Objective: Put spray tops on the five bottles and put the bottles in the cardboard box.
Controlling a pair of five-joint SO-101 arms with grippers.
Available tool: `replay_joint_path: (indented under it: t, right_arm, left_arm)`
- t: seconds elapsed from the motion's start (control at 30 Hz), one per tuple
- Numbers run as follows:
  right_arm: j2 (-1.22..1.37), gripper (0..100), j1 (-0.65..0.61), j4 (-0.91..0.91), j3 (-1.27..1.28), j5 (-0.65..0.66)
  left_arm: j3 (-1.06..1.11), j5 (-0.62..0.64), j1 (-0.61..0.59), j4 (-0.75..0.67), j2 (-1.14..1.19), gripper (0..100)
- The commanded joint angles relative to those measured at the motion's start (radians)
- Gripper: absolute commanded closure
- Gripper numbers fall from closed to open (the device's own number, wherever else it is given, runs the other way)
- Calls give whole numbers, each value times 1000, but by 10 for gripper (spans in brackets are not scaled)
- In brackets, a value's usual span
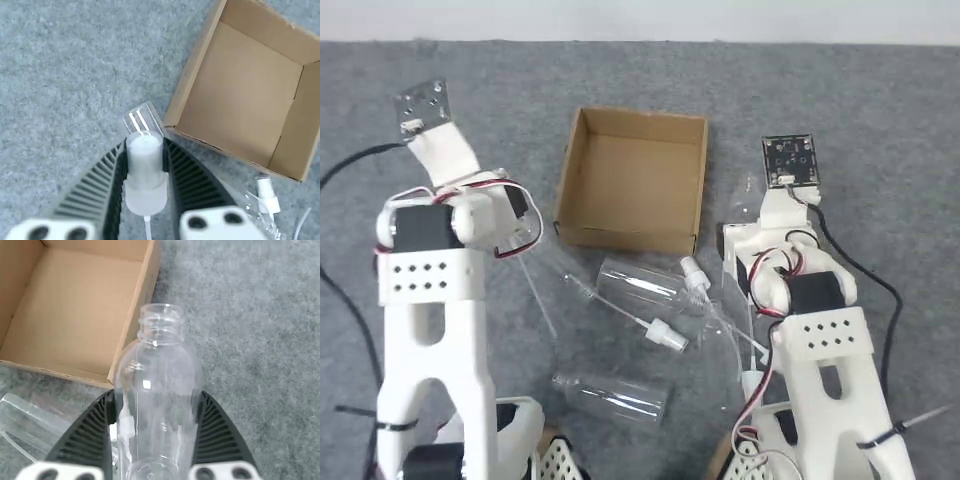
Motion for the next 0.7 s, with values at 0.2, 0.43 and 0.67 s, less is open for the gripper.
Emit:
replay_joint_path:
  t: [0.2,0.43,0.67]
  right_arm:
    - [-44,991,2,-35,-15,14]
    - [-45,991,-27,-94,20,14]
    - [-53,991,-30,-94,20,14]
  left_arm:
    - [-91,123,25,-112,-54,990]
    - [-93,201,110,-129,-55,990]
    - [-81,244,118,-130,-160,990]
